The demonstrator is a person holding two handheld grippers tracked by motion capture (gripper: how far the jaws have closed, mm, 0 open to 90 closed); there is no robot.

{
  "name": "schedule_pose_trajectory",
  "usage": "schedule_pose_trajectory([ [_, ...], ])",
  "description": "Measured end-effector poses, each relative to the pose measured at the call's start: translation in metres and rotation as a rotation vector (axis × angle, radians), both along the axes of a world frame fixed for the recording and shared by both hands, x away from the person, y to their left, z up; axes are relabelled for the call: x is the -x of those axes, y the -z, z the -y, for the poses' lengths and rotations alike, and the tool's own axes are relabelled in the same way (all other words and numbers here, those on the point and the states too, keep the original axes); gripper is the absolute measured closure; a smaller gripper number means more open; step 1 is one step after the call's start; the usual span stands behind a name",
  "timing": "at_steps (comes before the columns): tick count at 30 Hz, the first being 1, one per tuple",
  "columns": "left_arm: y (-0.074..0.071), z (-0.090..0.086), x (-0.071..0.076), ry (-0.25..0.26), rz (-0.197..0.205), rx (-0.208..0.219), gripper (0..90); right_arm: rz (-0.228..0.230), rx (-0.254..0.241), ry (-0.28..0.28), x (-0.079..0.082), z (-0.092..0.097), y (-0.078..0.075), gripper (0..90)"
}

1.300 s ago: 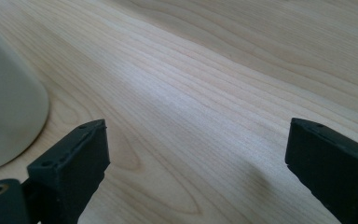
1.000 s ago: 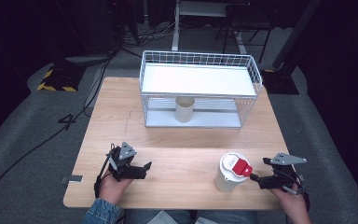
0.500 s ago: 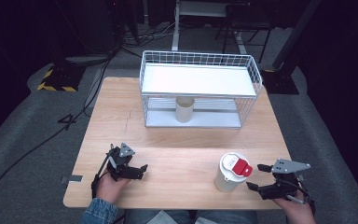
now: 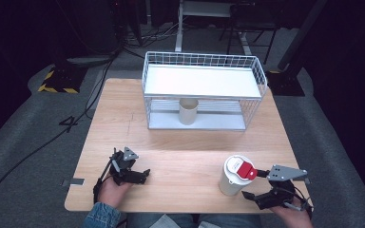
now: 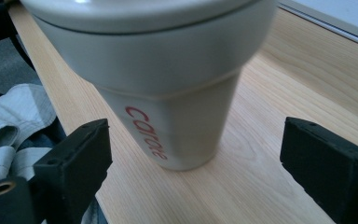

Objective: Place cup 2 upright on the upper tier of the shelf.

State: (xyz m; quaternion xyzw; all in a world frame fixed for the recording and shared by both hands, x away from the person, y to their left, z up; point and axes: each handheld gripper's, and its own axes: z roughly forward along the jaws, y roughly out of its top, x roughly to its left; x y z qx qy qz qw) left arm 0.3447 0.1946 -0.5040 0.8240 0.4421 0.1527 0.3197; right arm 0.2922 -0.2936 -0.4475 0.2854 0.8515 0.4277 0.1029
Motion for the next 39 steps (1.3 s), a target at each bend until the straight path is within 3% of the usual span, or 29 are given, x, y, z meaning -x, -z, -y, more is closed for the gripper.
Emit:
schedule_pose_trajectory([
  [17,0.002,-0.006,0.005,-0.009,0.019,0.0,4.0,0.035,-0.089,-0.019,-0.011,-0.026,0.014,6.4],
  [24,0.002,-0.006,0.005,-0.009,0.018,0.002,4.0,0.029,-0.115,-0.039,-0.015,-0.028,0.018,7.1],
  [28,0.002,-0.005,0.006,-0.018,0.015,0.007,4.0,0.039,-0.158,-0.051,-0.016,-0.027,0.022,8.3],
  [39,0.001,-0.005,0.008,-0.019,0.011,0.007,4.2,0.087,-0.167,-0.06,-0.017,-0.033,0.028,8.9],
])
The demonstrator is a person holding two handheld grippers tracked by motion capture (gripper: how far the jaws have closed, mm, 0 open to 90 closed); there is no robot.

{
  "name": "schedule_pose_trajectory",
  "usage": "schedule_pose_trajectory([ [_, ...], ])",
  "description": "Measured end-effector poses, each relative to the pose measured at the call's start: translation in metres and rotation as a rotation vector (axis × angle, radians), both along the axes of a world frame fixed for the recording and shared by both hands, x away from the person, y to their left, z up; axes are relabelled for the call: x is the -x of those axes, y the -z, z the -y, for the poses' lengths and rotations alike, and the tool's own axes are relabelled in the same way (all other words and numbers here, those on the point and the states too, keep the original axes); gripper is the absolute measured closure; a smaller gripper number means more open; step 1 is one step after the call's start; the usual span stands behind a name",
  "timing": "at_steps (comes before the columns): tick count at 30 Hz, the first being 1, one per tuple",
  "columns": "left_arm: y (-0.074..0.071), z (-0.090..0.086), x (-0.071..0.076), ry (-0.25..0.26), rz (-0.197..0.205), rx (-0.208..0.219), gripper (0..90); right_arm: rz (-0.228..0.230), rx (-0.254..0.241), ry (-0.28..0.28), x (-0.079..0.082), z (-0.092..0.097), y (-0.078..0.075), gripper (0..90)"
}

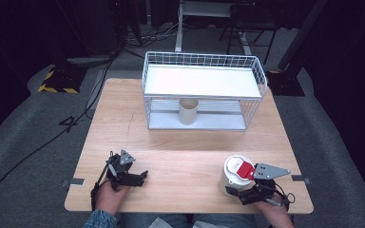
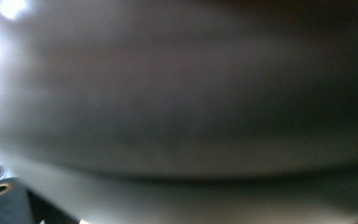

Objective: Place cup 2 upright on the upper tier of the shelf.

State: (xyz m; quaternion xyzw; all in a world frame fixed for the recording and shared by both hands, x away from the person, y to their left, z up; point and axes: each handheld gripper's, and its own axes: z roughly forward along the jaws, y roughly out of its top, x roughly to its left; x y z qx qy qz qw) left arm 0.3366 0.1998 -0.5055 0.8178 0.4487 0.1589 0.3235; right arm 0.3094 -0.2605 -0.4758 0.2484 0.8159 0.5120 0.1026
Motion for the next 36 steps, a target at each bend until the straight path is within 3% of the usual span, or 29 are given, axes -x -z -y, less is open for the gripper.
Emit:
schedule_pose_trajectory([
  [20,0.0,0.0,0.0,0.0,-0.002,0.001,4.1,0.022,0.018,0.01,0.002,0.0,-0.001,10.6],
  [26,0.0,0.0,0.0,0.0,-0.002,0.0,4.1,0.016,-0.003,0.018,0.002,0.002,-0.002,10.7],
  [36,0.0,0.0,0.0,0.0,-0.002,0.001,4.1,0.05,-0.01,0.022,0.004,0.001,-0.023,10.8],
])
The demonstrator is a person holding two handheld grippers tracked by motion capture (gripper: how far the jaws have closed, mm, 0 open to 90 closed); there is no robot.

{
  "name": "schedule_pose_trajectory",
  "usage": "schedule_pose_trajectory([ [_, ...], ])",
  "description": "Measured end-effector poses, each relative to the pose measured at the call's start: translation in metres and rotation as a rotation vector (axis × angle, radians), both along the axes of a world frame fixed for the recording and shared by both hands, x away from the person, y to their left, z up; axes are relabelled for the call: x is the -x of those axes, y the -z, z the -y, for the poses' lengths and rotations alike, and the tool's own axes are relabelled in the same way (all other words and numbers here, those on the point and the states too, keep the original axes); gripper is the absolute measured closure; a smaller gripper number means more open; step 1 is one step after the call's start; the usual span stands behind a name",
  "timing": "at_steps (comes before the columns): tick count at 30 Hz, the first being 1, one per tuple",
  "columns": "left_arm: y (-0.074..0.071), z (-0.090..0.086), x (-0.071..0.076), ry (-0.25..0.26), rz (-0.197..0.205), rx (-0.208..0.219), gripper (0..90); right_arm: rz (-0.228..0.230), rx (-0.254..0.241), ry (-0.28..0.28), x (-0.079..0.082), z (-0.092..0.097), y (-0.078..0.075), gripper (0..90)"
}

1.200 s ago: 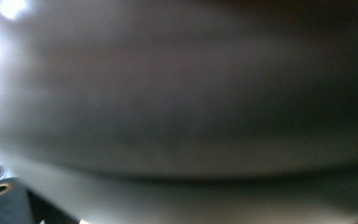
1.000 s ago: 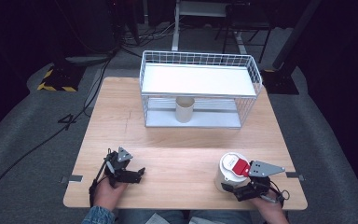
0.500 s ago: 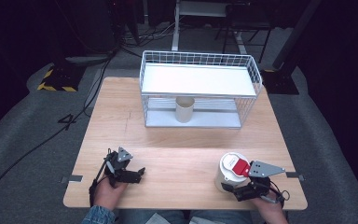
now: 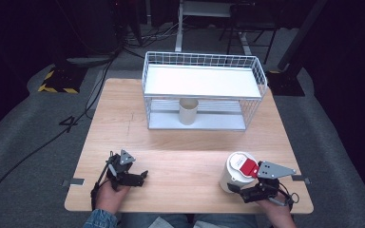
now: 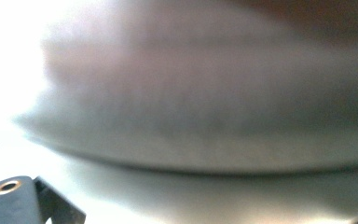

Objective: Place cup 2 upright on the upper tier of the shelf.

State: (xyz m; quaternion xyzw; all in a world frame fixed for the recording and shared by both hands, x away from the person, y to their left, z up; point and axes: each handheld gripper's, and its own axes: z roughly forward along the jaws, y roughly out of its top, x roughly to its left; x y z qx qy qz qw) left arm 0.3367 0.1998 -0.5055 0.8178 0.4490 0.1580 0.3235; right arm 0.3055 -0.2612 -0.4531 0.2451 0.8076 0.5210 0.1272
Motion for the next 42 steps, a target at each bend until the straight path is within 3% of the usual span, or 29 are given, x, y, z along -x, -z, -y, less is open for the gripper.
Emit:
schedule_pose_trajectory([
  [12,0.0,0.0,0.0,0.0,0.0,-0.001,4.1,0.015,-0.004,0.016,-0.01,-0.001,-0.034,10.8],
  [27,0.0,0.0,0.0,0.0,0.0,0.0,4.1,0.015,0.001,0.059,-0.033,0.003,-0.073,10.8],
  [38,0.0,0.0,0.0,0.0,-0.001,0.0,4.1,0.03,-0.009,0.068,-0.051,-0.009,-0.092,10.7],
  [42,0.0,0.0,0.0,0.001,-0.001,-0.001,4.1,0.038,0.01,0.067,-0.06,-0.016,-0.102,10.8],
])
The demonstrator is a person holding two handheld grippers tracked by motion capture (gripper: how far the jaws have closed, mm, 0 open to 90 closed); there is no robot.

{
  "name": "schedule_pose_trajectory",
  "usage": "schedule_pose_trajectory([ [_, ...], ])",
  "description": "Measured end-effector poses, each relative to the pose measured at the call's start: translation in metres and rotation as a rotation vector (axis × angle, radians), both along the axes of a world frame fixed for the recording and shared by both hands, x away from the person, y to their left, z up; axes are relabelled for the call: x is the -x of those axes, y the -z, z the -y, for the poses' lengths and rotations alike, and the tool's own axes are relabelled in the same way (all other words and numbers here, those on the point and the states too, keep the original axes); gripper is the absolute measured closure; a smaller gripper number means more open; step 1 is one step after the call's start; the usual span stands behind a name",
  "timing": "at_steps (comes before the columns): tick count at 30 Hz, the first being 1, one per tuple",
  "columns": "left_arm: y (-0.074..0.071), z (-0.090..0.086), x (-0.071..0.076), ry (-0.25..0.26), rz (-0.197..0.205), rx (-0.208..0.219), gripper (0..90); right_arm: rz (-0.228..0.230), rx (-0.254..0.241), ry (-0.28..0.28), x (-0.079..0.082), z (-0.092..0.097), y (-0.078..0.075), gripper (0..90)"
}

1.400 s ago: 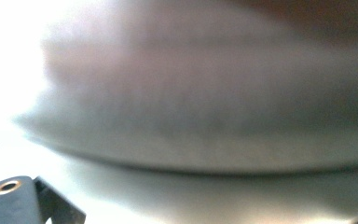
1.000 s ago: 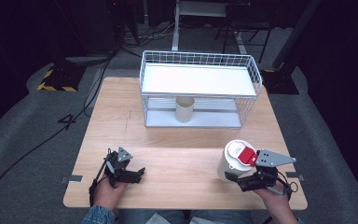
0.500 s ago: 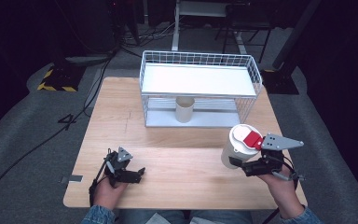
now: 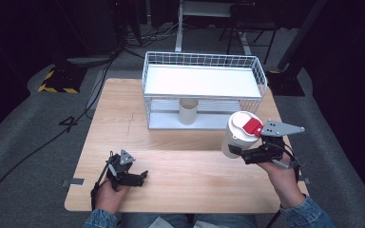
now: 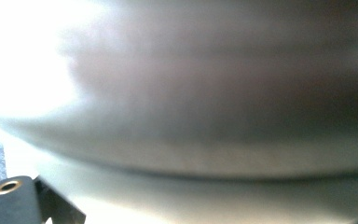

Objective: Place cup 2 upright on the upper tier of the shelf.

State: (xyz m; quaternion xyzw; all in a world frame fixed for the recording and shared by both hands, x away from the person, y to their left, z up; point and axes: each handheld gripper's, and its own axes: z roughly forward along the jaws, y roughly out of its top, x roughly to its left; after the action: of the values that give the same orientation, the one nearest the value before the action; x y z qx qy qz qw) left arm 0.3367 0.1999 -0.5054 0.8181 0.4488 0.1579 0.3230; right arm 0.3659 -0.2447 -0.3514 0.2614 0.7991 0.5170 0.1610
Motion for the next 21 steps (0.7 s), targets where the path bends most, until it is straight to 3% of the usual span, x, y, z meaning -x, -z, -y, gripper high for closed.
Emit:
schedule_pose_trajectory([
  [21,0.0,0.0,0.0,0.0,0.0,0.001,4.1,0.014,0.023,0.004,-0.033,-0.022,-0.043,10.8],
])
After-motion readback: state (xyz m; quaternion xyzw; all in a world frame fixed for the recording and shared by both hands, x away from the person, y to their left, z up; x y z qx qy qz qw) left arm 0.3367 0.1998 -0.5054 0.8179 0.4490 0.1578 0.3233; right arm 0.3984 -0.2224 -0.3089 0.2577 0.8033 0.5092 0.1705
